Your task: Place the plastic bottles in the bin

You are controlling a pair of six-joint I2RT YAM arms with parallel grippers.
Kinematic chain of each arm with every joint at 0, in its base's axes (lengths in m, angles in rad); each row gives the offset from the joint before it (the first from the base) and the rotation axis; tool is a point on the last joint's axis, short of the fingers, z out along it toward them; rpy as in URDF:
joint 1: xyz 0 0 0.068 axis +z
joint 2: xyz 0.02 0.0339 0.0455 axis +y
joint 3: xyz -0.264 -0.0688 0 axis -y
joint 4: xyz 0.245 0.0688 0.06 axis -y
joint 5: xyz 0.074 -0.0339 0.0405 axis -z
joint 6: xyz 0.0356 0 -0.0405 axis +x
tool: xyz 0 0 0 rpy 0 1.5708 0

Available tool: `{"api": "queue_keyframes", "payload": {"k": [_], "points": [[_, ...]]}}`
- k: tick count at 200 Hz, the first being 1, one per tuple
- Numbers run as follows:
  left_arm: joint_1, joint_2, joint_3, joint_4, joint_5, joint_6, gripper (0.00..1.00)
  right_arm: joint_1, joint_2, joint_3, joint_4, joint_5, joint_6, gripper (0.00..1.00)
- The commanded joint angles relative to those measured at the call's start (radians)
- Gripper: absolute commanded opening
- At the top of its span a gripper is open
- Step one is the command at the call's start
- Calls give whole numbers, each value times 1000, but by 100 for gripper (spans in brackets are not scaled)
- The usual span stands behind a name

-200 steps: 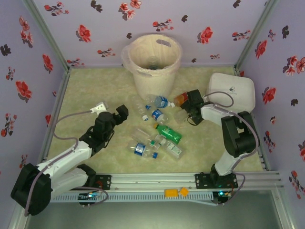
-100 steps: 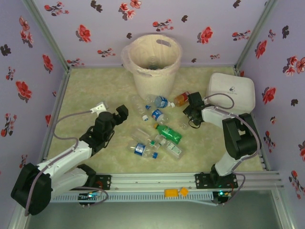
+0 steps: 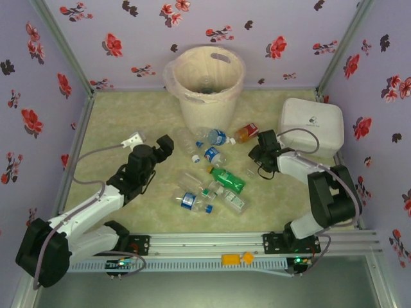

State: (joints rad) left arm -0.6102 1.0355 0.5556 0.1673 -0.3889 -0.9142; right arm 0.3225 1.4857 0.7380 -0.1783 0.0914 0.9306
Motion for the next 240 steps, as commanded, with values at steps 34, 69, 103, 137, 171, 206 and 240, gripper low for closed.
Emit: {"api": "queue_keyframes", "payload": {"k": [34,69,103,137,171,206,240], "points": [[7,43,88,-10,45,7,91,-3,-254,-90,4,-25,-129,45],[39,8,114,-79,-13,65,79,-4,-457,-71,-86,-30,-214,43],[80,-58,97,-96,-14,80,59,-4,-570,38,-177,-29,-272,43],[95,-102,58,-104,-3,92,55,-4,-552,188,-166,-59,-307,43],[103,-122,5,-118,0,90,92,-4,-451,356,-114,-114,-335,42],[119,-124,-48,-83,28,111,100,-3,-324,561,-72,-140,-363,42],[125,-105,-56,-78,48,132,100,0,-181,756,-10,-170,-369,42]]}}
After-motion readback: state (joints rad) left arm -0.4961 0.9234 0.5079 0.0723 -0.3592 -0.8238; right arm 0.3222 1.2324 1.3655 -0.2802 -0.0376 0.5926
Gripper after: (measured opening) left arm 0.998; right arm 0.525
